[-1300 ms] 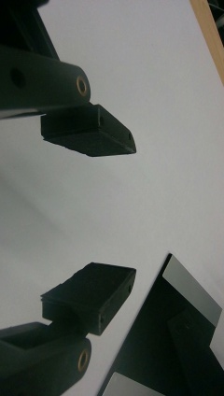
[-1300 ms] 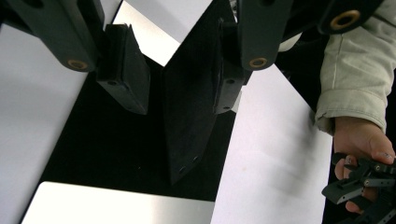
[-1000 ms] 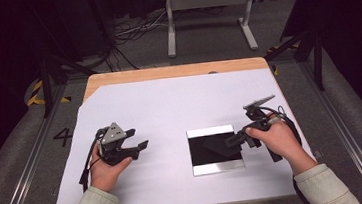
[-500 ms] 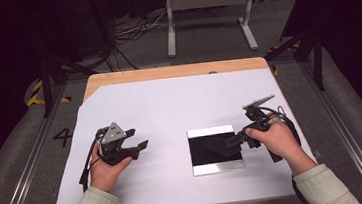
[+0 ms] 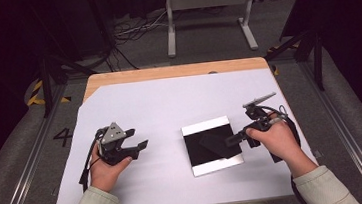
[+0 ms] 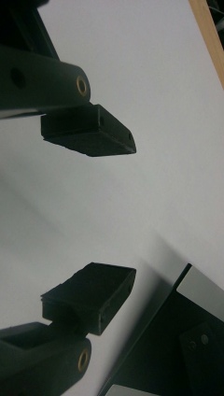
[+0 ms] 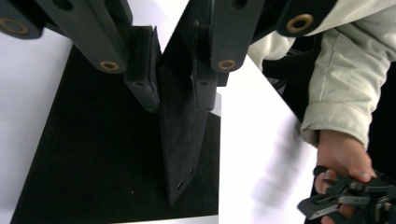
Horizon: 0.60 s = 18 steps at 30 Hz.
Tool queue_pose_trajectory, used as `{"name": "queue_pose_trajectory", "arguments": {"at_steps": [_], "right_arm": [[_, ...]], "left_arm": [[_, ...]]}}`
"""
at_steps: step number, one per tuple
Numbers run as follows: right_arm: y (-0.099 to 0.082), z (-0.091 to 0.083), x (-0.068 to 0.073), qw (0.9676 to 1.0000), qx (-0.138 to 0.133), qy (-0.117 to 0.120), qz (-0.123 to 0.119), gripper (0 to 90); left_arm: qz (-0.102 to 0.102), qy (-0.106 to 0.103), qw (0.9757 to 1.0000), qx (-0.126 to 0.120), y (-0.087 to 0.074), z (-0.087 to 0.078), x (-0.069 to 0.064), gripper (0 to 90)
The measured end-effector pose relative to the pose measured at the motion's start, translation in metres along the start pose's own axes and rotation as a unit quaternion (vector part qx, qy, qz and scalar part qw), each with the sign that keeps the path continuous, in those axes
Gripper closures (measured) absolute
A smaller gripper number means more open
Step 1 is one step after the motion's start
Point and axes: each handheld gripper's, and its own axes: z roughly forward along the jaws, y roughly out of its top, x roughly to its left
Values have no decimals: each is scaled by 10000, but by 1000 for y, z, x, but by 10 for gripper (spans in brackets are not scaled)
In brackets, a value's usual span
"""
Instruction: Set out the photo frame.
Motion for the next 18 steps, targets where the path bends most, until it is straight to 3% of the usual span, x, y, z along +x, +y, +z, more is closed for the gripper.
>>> {"name": "queue_pose_trajectory", "arguments": {"at_steps": [3,9,18], "right_arm": [[-1,-2,4,9999,-36,124,-64,804],[-2,-4,8,9979,-159,600,-159,872],[-3,-8,20,9969,-356,537,-461,879]], "left_arm": [[-10,1,10000,8,0,0,0,359],[-14,18,10000,-6,0,-1,0,359],[-25,13,10000,-1,0,-1,0,359]]}}
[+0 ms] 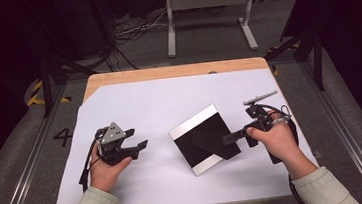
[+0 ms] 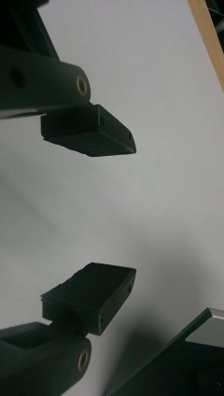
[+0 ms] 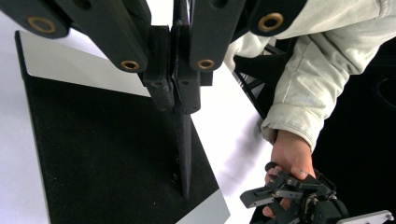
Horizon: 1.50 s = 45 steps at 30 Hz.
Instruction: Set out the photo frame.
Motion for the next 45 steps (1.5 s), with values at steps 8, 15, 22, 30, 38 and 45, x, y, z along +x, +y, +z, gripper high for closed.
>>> {"name": "queue_pose_trajectory", "arguments": {"at_steps": [8,15,22,30,38,45], "right_arm": [[0,-5,4,9988,-396,-88,-260,880],[0,-5,7,9944,-843,-139,-627,880],[0,1,4,9839,-1264,-301,-1225,880],[-2,8,-1,9698,-1596,-585,-1748,880],[-6,10,-11,9626,-1789,-589,-1947,879],[-15,7,-16,9591,-1597,-718,-2223,874]], "left_arm": [[-2,1,10000,-1,0,0,0,359],[8,12,10000,-4,0,0,0,359],[-10,9,10000,-8,0,0,0,358],[-12,15,10000,-9,0,0,0,358],[-2,24,10000,-14,0,0,0,358],[22,30,10000,-16,0,-1,0,358]]}}
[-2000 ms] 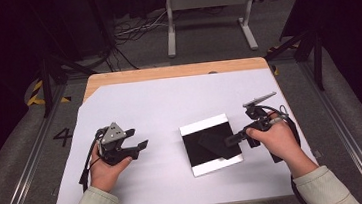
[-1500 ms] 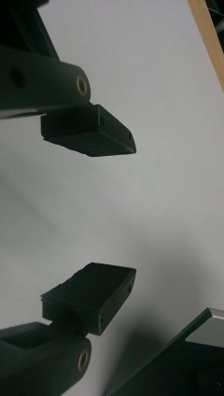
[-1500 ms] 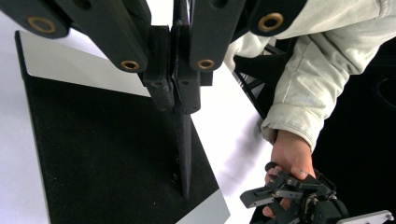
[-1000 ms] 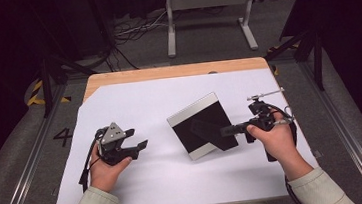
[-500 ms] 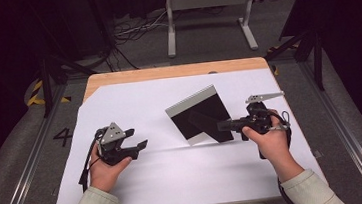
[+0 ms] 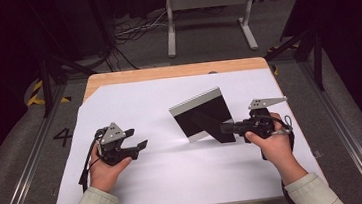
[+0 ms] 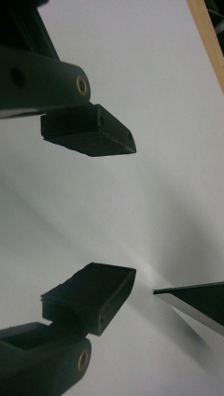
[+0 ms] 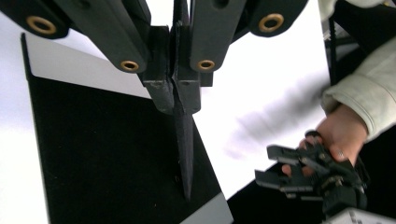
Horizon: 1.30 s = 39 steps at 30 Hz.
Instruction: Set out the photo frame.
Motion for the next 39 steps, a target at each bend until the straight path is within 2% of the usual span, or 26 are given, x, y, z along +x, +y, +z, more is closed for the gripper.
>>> {"name": "queue_pose_trajectory", "arguments": {"at_steps": [1,12,15,25,29,31,33,39], "right_arm": [[-2,-1,0,10000,33,-27,-56,873],[-13,-5,8,9984,355,-86,-433,875],[-16,-6,9,9975,468,-72,-533,875],[-26,-7,7,9939,792,-152,-747,869],[-29,-7,8,9922,935,-162,-810,868],[-30,-7,8,9913,1017,-172,-819,868],[-31,-6,8,9902,1106,-192,-835,866],[-34,-5,9,9872,1312,-274,-867,860]], "left_arm": [[-41,-22,10000,5,0,0,-1,358],[27,-48,10000,29,1,3,-3,357],[-50,-55,10000,-1,2,3,-3,358],[-5,-101,9999,-8,4,7,-6,358],[-93,-152,9998,-34,4,7,-6,358],[-360,-343,9986,-190,5,8,-3,361],[-524,-421,9972,-319,7,8,-1,364],[-524,-219,9978,-343,9,10,-2,353]]}}
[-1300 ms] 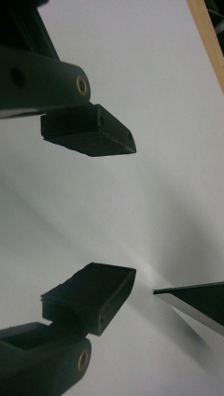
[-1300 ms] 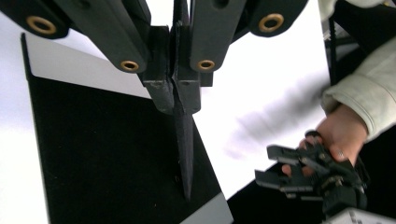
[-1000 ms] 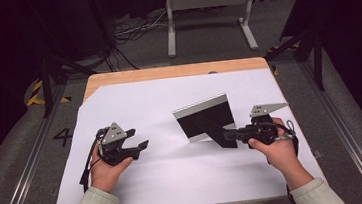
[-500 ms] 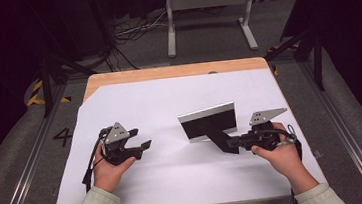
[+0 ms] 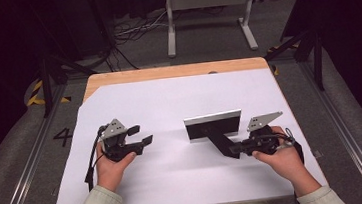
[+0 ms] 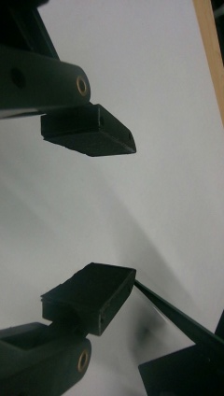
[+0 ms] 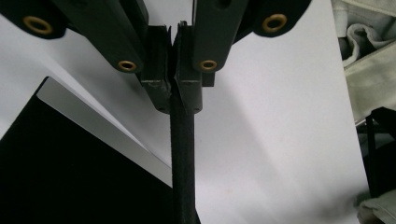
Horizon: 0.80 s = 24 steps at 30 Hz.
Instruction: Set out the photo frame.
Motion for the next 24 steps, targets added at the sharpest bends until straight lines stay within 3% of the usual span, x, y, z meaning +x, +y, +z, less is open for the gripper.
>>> {"name": "queue_pose_trajectory", "arguments": {"at_steps": [3,8,9,11,24], "right_arm": [[-1,1,1,10000,85,-16,-3,858],[-3,3,1,9998,193,-53,-1,851],[-4,3,1,9997,217,-59,3,848],[-6,4,1,9996,282,-82,11,841],[-11,7,6,9987,465,-182,-117,845]], "left_arm": [[40,138,9999,-40,1,1,1,361],[83,156,9996,-231,2,2,0,382],[122,264,9992,-270,2,3,-1,382],[67,242,9992,-309,3,5,-3,383],[271,291,9985,-390,7,9,-8,406]]}}
